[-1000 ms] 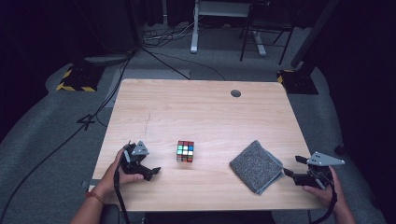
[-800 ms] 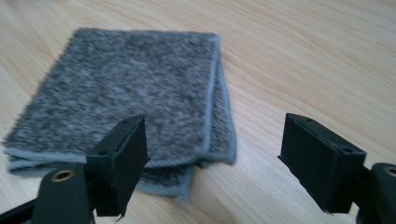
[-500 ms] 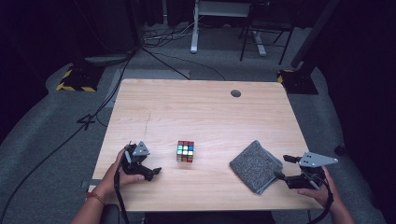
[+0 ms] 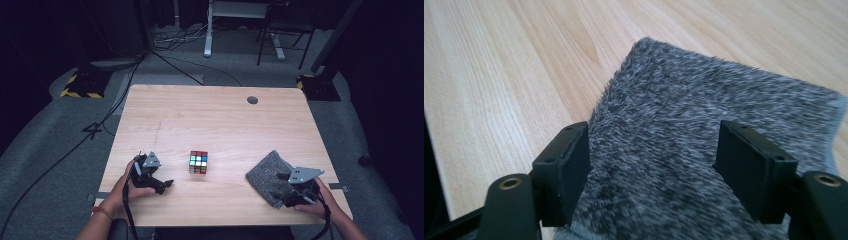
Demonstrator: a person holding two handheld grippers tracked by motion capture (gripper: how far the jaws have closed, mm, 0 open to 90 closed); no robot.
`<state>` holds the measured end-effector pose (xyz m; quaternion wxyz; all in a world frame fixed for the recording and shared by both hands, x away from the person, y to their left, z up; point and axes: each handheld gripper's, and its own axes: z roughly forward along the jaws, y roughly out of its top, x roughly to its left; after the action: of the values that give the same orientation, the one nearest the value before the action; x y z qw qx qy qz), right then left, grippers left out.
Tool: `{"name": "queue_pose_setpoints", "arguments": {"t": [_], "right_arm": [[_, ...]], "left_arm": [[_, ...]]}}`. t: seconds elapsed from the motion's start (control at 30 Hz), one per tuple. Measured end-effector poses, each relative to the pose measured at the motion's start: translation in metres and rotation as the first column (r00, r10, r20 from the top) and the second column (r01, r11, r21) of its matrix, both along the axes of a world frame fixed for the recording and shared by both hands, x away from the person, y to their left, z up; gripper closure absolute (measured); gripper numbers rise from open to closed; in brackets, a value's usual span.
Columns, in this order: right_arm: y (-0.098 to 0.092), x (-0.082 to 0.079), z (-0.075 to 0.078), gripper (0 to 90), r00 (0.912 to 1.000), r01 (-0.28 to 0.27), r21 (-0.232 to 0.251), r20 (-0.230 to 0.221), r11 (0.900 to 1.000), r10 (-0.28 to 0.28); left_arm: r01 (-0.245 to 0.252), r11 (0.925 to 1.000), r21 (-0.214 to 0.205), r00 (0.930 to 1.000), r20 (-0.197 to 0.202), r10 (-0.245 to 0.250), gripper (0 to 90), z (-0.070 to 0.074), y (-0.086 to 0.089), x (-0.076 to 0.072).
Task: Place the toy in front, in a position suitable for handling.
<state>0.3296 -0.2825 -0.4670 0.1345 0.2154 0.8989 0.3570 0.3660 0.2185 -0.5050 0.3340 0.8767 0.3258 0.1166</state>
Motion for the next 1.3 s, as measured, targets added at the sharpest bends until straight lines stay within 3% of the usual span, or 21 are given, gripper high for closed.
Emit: {"name": "queue_pose_setpoints", "arguments": {"t": [0.2,0.33,0.37,0.43,0.5,0.57,0.67,0.7,0.8,1.03,1.2,1.3], "right_arm": [[0.010,0.006,-0.011,29.9,0.9999,0.006,-0.054,-0.008,0.9985,-0.006],[0.012,0.009,-0.014,29.0,0.9998,0.013,-0.059,-0.013,0.9982,-0.014],[0.010,0.010,-0.013,29.9,0.9997,0.011,-0.038,-0.019,0.9992,-0.012],[0.006,0.011,-0.010,29.0,0.9993,0.036,-0.039,0.014,0.9986,-0.036],[0.000,0.013,-0.009,29.3,0.9984,0.055,-0.020,0.011,0.9983,-0.055],[-0.004,0.016,-0.011,28.9,0.9961,0.087,-0.040,0.020,0.9954,-0.086],[-0.007,0.020,-0.015,28.0,0.9944,0.104,-0.038,-0.011,0.9938,-0.105],[-0.007,0.023,-0.020,26.8,0.9932,0.107,-0.052,-0.041,0.9929,-0.109],[-0.009,0.029,-0.022,27.1,0.9897,0.110,-0.031,-0.089,0.9935,-0.112],[-0.009,0.036,-0.023,28.4,0.9888,0.093,-0.022,-0.115,0.9954,-0.095],[-0.006,0.045,-0.021,34.9,0.9897,0.078,-0.028,-0.119,0.9966,-0.080],[-0.003,0.056,-0.020,48.1,0.9900,0.071,-0.027,-0.120,0.9971,-0.074]], "left_arm": [[-0.002,1.0000,-0.004,1.0000,-0.004,0.002,0.5,0.000,-0.001,-0.001],[-0.002,1.0000,-0.003,1.0000,-0.004,0.002,0.5,0.000,-0.002,-0.001],[-0.001,1.0000,-0.003,1.0000,-0.004,0.001,0.5,0.000,-0.002,-0.001],[0.001,1.0000,-0.002,1.0000,-0.004,-0.001,0.5,0.000,-0.002,-0.001],[0.002,1.0000,-0.004,1.0000,-0.003,-0.002,0.5,0.000,-0.002,0.000],[0.003,1.0000,-0.003,1.0000,-0.002,-0.003,0.5,0.000,-0.002,0.000],[0.003,1.0000,-0.002,1.0000,-0.002,-0.003,0.5,0.000,-0.002,-0.001],[0.004,1.0000,-0.002,1.0000,-0.002,-0.004,0.5,0.000,-0.003,-0.001],[0.017,0.9998,-0.002,0.9998,-0.002,-0.017,0.5,0.000,-0.004,0.000],[0.070,0.9975,0.000,0.9975,-0.001,-0.070,0.5,0.000,-0.015,0.005],[0.106,0.9943,0.000,0.9943,-0.002,-0.106,0.5,0.000,-0.024,0.011],[0.121,0.9926,-0.003,0.9926,-0.004,-0.121,0.2,0.000,-0.033,0.019]]}}
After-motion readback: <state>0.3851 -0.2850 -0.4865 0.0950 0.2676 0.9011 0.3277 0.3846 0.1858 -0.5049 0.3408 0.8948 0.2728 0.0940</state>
